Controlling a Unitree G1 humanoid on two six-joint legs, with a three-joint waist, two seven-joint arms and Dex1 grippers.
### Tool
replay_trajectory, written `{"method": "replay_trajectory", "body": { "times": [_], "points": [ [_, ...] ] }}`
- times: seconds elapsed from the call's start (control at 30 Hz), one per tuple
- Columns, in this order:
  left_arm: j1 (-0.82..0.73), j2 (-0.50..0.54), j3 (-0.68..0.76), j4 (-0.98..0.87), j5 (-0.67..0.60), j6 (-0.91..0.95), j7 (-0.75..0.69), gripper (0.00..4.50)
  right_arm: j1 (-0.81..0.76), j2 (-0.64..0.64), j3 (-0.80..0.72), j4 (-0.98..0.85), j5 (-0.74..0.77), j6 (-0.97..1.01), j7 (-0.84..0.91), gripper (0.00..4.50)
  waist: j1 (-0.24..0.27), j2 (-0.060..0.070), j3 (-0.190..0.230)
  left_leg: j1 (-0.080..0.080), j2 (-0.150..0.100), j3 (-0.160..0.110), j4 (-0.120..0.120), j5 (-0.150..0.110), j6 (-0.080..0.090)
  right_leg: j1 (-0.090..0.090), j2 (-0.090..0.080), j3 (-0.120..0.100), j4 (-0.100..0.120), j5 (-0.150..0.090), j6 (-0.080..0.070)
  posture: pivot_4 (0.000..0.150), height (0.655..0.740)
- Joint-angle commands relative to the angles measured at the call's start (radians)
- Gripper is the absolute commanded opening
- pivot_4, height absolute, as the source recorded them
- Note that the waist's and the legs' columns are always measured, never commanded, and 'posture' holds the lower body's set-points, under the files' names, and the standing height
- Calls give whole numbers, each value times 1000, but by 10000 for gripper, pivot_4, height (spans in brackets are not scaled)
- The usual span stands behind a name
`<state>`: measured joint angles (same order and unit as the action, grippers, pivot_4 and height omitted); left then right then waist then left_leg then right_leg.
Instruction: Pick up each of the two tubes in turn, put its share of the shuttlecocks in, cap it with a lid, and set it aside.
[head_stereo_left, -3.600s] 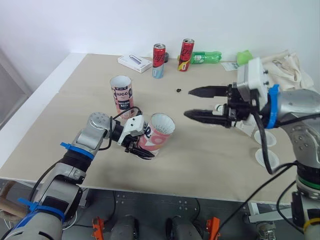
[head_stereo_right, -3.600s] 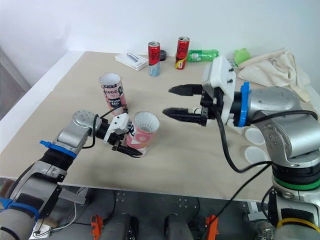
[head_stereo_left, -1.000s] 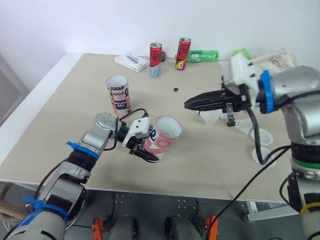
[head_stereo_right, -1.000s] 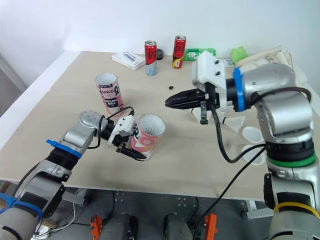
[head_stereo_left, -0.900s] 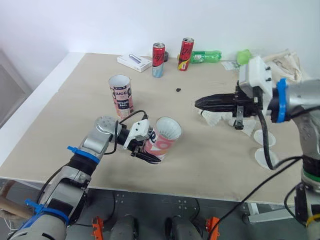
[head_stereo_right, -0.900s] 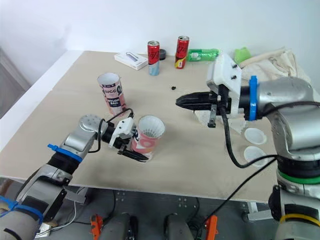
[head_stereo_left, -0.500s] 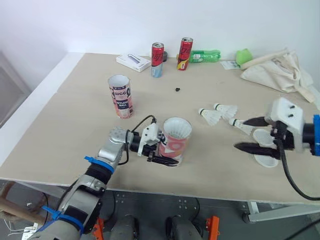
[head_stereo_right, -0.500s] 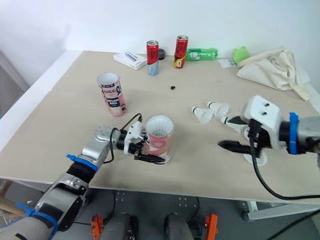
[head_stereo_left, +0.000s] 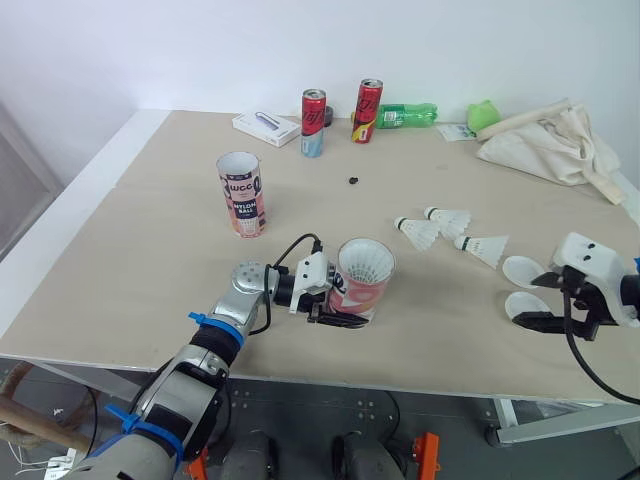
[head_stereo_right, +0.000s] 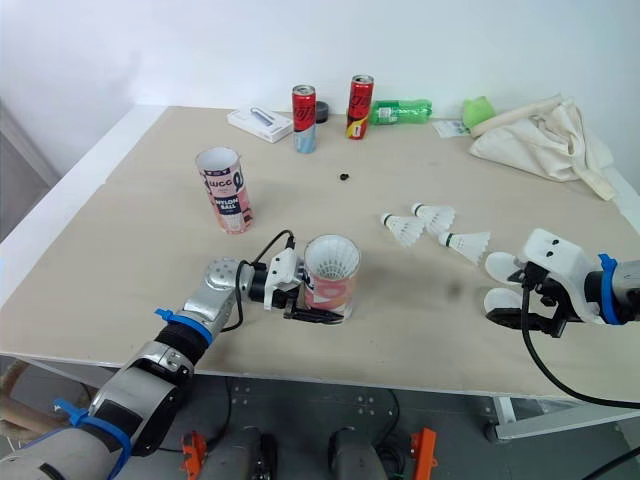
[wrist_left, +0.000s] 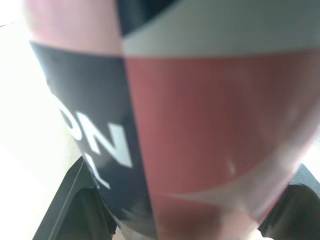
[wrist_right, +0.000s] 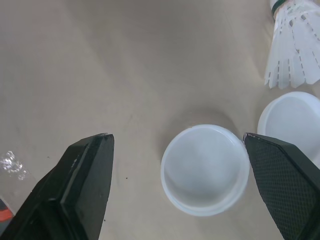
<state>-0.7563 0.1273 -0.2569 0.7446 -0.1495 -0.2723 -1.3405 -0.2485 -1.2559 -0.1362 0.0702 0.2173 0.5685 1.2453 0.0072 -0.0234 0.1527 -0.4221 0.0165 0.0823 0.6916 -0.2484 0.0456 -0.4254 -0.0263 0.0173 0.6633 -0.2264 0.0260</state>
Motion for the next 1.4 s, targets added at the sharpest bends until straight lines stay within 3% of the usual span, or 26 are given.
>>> {"method": "replay_trajectory", "body": {
  "times": [0.03,0.37,0.53,0.77,1.07,1.23,1.4],
  "points": [
    [11,-2,12,-9,-3,22,16,27801,-50,-9,-11,15,28,38,12,44441,0,0,0,0,0,0,0,0,0,0,0,0,0,0,0,1500,7400],
    [-3,-13,28,-14,-15,20,35,27801,-16,-14,16,18,14,34,8,44441,0,0,0,-1,0,1,0,0,0,-1,0,1,0,1,-2,1500,7400],
    [-14,-21,42,-4,-17,1,50,27801,82,-20,-26,-57,39,63,20,44441,0,0,0,-1,0,0,0,0,0,-1,0,0,0,0,-2,1500,7400],
    [-3,-24,36,11,-1,-42,54,27801,139,29,-25,-99,39,100,-63,44441,0,0,0,-2,0,0,-1,0,0,-1,0,0,0,0,-2,1500,7400],
    [-3,-18,36,9,1,-31,45,27801,54,-40,-66,-23,41,56,-41,44441,0,0,0,-1,0,0,-1,0,0,-1,1,1,0,0,-1,1500,7400],
    [8,-16,33,-6,-1,-21,39,27801,-123,-12,40,112,-70,51,-169,44441,-2,0,0,-1,0,2,-1,0,0,-2,0,2,0,0,-1,1500,7400],
    [12,-18,31,-12,0,-17,41,27801,-203,48,115,188,-128,68,-222,44441,-1,0,0,-1,1,2,-1,0,0,-2,1,2,0,1,-3,1500,7400]
  ]
}}
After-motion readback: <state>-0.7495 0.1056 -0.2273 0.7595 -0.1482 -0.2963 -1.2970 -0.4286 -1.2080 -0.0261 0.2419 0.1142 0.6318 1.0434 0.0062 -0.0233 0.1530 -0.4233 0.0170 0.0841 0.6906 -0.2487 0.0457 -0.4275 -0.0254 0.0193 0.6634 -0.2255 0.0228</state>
